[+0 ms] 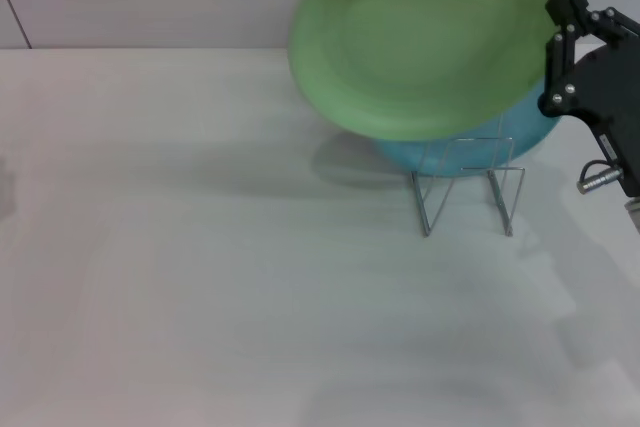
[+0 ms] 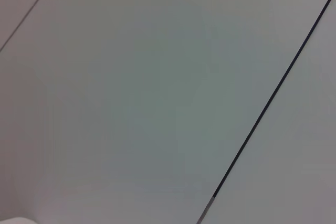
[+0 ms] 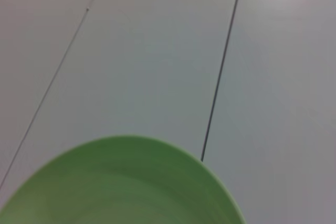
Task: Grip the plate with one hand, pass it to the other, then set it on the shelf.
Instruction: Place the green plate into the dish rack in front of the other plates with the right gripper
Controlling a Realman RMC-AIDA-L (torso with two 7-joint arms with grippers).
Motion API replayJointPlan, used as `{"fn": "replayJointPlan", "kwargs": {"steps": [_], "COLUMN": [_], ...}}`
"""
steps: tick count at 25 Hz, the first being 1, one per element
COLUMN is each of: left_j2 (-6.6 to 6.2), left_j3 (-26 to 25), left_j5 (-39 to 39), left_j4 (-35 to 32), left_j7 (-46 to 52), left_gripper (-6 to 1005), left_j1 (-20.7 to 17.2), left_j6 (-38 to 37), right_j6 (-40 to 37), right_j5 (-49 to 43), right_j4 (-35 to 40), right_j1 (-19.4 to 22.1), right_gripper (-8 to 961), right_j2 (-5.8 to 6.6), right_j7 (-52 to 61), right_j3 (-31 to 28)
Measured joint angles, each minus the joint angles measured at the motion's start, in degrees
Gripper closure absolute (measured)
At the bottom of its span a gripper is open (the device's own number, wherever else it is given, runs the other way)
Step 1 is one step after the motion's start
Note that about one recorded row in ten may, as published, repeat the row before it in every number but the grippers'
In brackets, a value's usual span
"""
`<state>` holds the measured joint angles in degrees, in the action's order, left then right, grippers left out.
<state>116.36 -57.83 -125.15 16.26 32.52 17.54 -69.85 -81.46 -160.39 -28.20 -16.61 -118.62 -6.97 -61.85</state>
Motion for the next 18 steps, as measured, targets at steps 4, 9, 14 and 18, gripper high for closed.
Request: {"fn": "replayJointPlan", "kwargs": {"steps": [4, 9, 14, 18], "left_j2": [0.0, 0.0, -0.1, -0.16], "left_j3": [0.0, 0.19, 0.61, 0.6], "left_j5": [-0.01, -0.01, -0.02, -1.33], "left_j4": [-0.26, -0.42, -0.44, -0.39], "left_j7": [0.0, 0.0, 0.0, 0.46], "left_gripper": [435, 435, 435, 435], "left_j1": [0.19, 0.25, 0.24, 0.21], "left_j6": [0.38, 0.38, 0.38, 0.37], "right_j6": [0.32, -0.21, -2.29, -5.66], "right_j5": [0.01, 0.01, -0.11, -0.1], "right_j4": [-0.49, 0.5, 2.74, 6.85], "right_j1": [1.21, 2.47, 3.19, 1.96], "right_gripper": [935, 935, 934, 934], "right_j2": [0.4, 0.31, 0.08, -0.06], "right_j7": [4.83, 8.14, 8.64, 9.47], "right_j3": [-0.51, -1.59, -2.12, -2.14]}}
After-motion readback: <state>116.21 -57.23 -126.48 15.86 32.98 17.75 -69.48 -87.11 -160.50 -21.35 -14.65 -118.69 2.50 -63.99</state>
